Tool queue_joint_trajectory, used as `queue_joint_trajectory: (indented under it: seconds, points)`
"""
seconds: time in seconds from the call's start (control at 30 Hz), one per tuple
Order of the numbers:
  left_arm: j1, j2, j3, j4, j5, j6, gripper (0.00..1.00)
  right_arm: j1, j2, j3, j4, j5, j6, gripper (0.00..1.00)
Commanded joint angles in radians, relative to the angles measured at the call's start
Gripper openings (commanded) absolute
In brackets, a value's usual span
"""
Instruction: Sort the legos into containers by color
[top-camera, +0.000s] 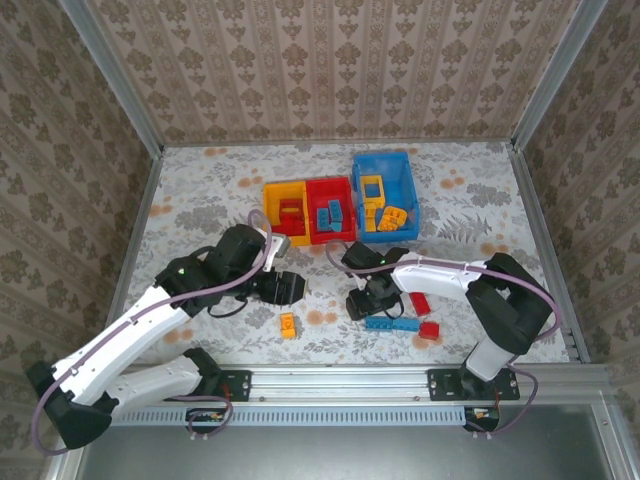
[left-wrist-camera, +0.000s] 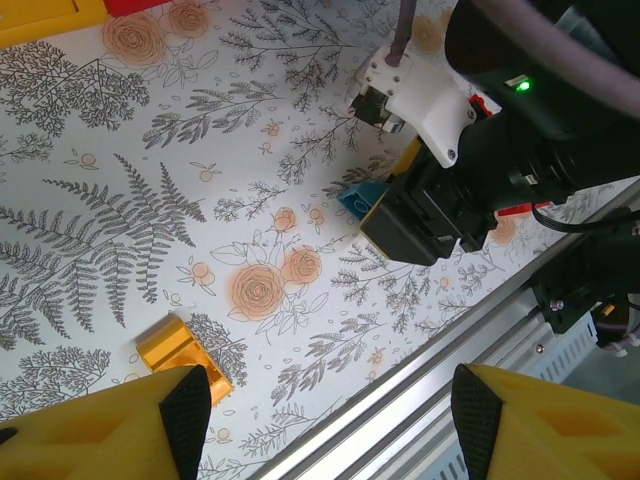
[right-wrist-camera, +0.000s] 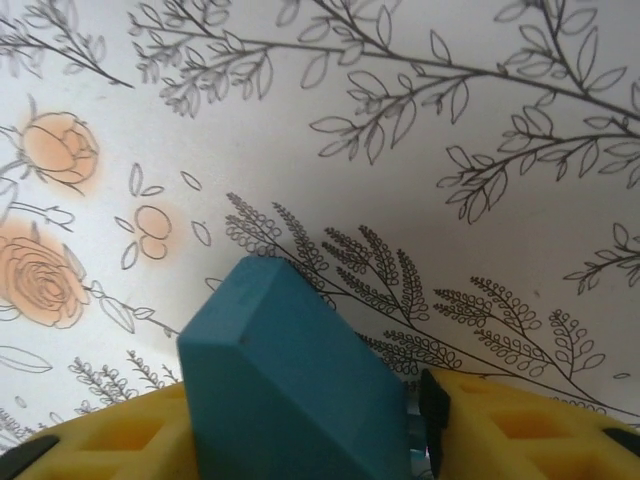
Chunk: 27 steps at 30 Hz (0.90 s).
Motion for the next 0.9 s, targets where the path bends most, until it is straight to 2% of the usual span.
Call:
queue_joint_trajectory:
  seconds: [0.0,0.07,0.17,0.33,0.47,0.57,0.7,0.87]
  points:
    - [-0.004,0.004,0.006,0.013,0.010,-0.005,0.68,0.006,0.002,0.018,0.007,0.014,0.013,0.45]
    - [-0.004,0.010,0.011,0.018,0.005,-0.006,0.68,0.006,-0.013,0.025,0.001,0.019,0.012,0.39]
    - [-0.002,0.029,0.040,0.024,-0.022,-0.008,0.68,0.005,-0.059,0.071,-0.032,0.068,-0.002,0.37]
    - [-0.006,0.103,0.133,-0.005,-0.112,0.007,0.66,-0.033,-0.026,0.286,-0.103,0.152,-0.066,0.37]
    - [-0.004,0.133,0.207,-0.018,-0.243,0.015,0.67,-0.100,0.092,0.469,-0.094,0.168,-0.074,0.36]
    - [0.005,0.165,0.254,0.003,-0.284,0.024,0.67,-0.142,0.211,0.637,-0.092,0.181,-0.082,0.36]
    - [0.016,0.219,0.296,0.034,-0.292,0.039,0.67,-0.188,0.381,0.845,-0.087,0.164,-0.053,0.36]
    - [0.036,0.273,0.340,0.095,-0.277,0.068,0.67,-0.223,0.537,1.023,-0.074,0.143,-0.009,0.36]
